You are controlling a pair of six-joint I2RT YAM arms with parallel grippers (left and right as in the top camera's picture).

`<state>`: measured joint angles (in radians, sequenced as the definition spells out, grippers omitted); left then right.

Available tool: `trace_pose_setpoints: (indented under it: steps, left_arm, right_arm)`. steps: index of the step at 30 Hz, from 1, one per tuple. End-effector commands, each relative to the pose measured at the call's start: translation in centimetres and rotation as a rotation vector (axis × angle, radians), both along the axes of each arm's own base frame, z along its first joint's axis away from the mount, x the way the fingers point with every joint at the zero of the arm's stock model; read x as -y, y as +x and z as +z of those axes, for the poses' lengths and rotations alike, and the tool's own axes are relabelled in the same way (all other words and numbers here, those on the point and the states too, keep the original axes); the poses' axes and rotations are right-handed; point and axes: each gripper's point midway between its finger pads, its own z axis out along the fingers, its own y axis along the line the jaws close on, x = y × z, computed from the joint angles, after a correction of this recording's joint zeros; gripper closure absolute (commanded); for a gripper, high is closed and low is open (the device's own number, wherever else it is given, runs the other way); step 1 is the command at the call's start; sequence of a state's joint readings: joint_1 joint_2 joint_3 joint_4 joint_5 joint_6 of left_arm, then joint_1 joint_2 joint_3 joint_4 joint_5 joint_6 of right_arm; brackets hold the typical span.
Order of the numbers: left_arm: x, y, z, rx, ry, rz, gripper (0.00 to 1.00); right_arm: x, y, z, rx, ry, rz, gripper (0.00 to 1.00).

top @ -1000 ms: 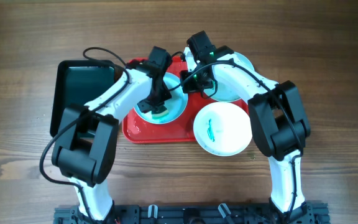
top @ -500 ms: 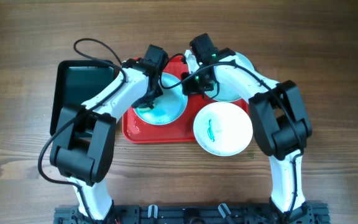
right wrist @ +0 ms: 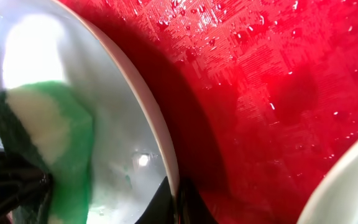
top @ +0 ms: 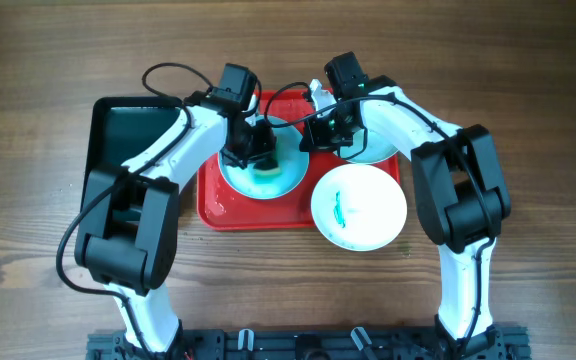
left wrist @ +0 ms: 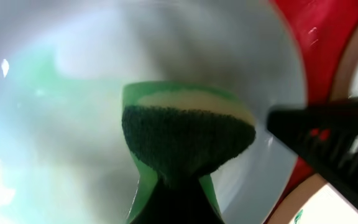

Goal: Clean dirty plates on tray and stack at the side
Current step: 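Scrub the plate with the sponge while right gripper holds the plate rim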

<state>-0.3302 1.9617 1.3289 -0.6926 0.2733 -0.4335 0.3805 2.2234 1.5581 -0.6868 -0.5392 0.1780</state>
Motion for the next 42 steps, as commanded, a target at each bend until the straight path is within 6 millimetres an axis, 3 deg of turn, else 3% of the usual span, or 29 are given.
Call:
trace_pose_setpoints:
  steps: [1, 5, 8, 11, 15, 17, 19, 22, 26, 29, 31, 33, 35, 38, 40, 42]
  left_arm:
    - [-3.3, 3.2, -0.6, 0.134, 0.188, 0.068, 0.96]
    - [-8.7, 4.3, -0.2, 0.197, 0.445, 0.263, 0.96]
    - [-9.5, 1.9, -0.8, 0.098, 0.486, 0.250, 0.96]
    - [-7.5, -1.1, -1.6, -0.047, 0.382, 0.168, 0.96]
    - [-0.6, -4.5, -0.7, -0.159, -0.007, -0.159, 0.96]
    - [1.2, -4.9, 0.2, -0.145, -0.119, -0.244, 0.96]
    - [1.2, -3.8, 0.1, -0.099, -0.107, -0.245, 0.96]
    - [-0.7, -1.0, -0.7, 0.008, 0.032, -0.199, 0.96]
    - [-6.3, 2.7, -0.9, 0.125, 0.338, 0.053, 0.96]
    - [-9.8, 3.2, -0.4, 0.153, 0.499, 0.221, 0.96]
    - [-10.3, 2.4, -0.6, 0.117, 0.515, 0.250, 0.96]
    - [-9.4, 0.7, -1.1, 0.039, 0.472, 0.215, 0.96]
    - [-6.5, -2.4, -1.7, -0.101, 0.330, 0.094, 0.96]
    - [-2.1, -5.1, -1.2, -0.187, 0.103, -0.119, 0.96]
    - [0.0, -5.9, -0.6, -0.194, -0.012, -0.218, 0.96]
    - [0.2, -5.4, -0.7, -0.159, 0.002, -0.236, 0.96]
  right_arm:
    - [-0.4, -0.8, -0.6, -0.026, 0.026, 0.024, 0.96]
    - [-0.3, -0.8, -0.6, -0.025, 0.023, 0.023, 0.96]
    - [-0.3, -0.7, -0.6, -0.023, 0.024, 0.023, 0.96]
    - [-0.3, -0.8, -0.6, -0.025, 0.023, 0.023, 0.96]
    - [-0.3, -0.7, -0.6, -0.025, 0.024, 0.023, 0.96]
    - [-0.3, -0.8, -0.6, -0.027, 0.023, 0.023, 0.96]
    - [-0.3, -0.9, -0.6, -0.029, 0.022, 0.023, 0.96]
    - [-0.3, -0.8, -0.6, -0.029, 0.021, 0.023, 0.96]
    - [-0.3, -0.8, -0.6, -0.029, 0.021, 0.022, 0.96]
    - [-0.2, -0.8, -0.7, -0.028, 0.018, 0.022, 0.96]
    - [-0.2, -0.8, -0.7, -0.027, 0.015, 0.021, 0.96]
    - [-0.1, -0.8, -0.8, -0.026, 0.010, 0.020, 0.96]
    - [-0.1, -0.8, -0.8, -0.026, 0.010, 0.020, 0.96]
    - [-0.1, -0.8, -0.8, -0.025, 0.010, 0.020, 0.96]
    - [-0.1, -0.8, -0.7, -0.026, 0.010, 0.020, 0.96]
    - [-0.1, -0.9, -0.8, -0.030, 0.009, 0.020, 0.96]
